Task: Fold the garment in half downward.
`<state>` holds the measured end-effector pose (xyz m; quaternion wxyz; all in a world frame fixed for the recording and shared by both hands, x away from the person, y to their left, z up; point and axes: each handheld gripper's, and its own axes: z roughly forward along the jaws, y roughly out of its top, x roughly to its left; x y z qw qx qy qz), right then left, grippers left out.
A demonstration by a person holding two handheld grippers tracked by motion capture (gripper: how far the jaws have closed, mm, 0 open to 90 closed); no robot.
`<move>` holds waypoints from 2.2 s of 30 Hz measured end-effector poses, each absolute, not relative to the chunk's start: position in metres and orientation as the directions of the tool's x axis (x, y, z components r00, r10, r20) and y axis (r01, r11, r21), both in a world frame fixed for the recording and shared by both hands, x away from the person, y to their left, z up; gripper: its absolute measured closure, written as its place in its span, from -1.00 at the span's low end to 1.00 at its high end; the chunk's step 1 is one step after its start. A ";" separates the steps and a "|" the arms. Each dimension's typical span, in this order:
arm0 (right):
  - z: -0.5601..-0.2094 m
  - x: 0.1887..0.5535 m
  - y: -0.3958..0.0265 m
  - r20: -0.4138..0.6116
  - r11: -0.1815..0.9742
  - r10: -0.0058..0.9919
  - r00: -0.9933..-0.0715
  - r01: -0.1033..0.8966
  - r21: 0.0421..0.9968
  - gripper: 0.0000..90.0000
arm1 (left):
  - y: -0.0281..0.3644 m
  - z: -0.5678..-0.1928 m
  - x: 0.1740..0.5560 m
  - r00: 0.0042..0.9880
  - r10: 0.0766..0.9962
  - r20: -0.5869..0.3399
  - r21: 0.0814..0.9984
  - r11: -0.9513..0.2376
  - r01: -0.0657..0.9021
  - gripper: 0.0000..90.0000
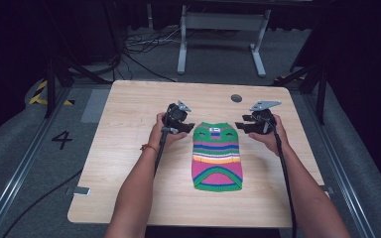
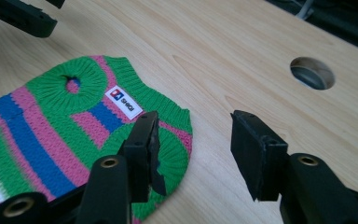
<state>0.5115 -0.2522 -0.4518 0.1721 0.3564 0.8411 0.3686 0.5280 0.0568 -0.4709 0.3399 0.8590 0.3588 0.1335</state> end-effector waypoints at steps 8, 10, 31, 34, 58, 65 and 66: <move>-0.474 0.533 -0.236 -0.004 0.475 0.741 -0.672 0.519 0.711 0.21 | 0.031 -0.480 0.542 0.704 0.711 -0.012 0.657 -0.525 0.541 0.16; -0.480 0.538 -0.232 -0.004 0.474 0.750 -0.662 0.532 0.702 0.20 | 0.028 -0.485 0.545 0.698 0.715 -0.021 0.653 -0.519 0.551 0.16; -0.499 0.547 -0.225 0.075 0.421 0.780 -0.622 0.609 0.672 0.29 | 0.023 -0.501 0.546 0.670 0.733 -0.113 0.672 -0.440 0.595 0.03; -0.498 0.546 -0.223 0.078 0.430 0.769 -0.634 0.605 0.670 0.51 | 0.020 -0.500 0.544 0.678 0.726 -0.116 0.669 -0.448 0.593 0.16; -0.468 0.531 -0.220 0.053 0.439 0.722 -0.690 0.516 0.736 0.87 | 0.027 -0.466 0.533 0.735 0.678 -0.030 0.703 -0.508 0.497 0.85; -0.449 0.526 -0.221 0.020 0.423 0.715 -0.699 0.456 0.783 0.87 | 0.029 -0.444 0.532 0.738 0.674 0.028 0.720 -0.526 0.452 0.84; -0.447 0.526 -0.221 0.021 0.421 0.713 -0.700 0.452 0.787 0.87 | 0.029 -0.444 0.532 0.738 0.674 0.028 0.720 -0.526 0.452 0.84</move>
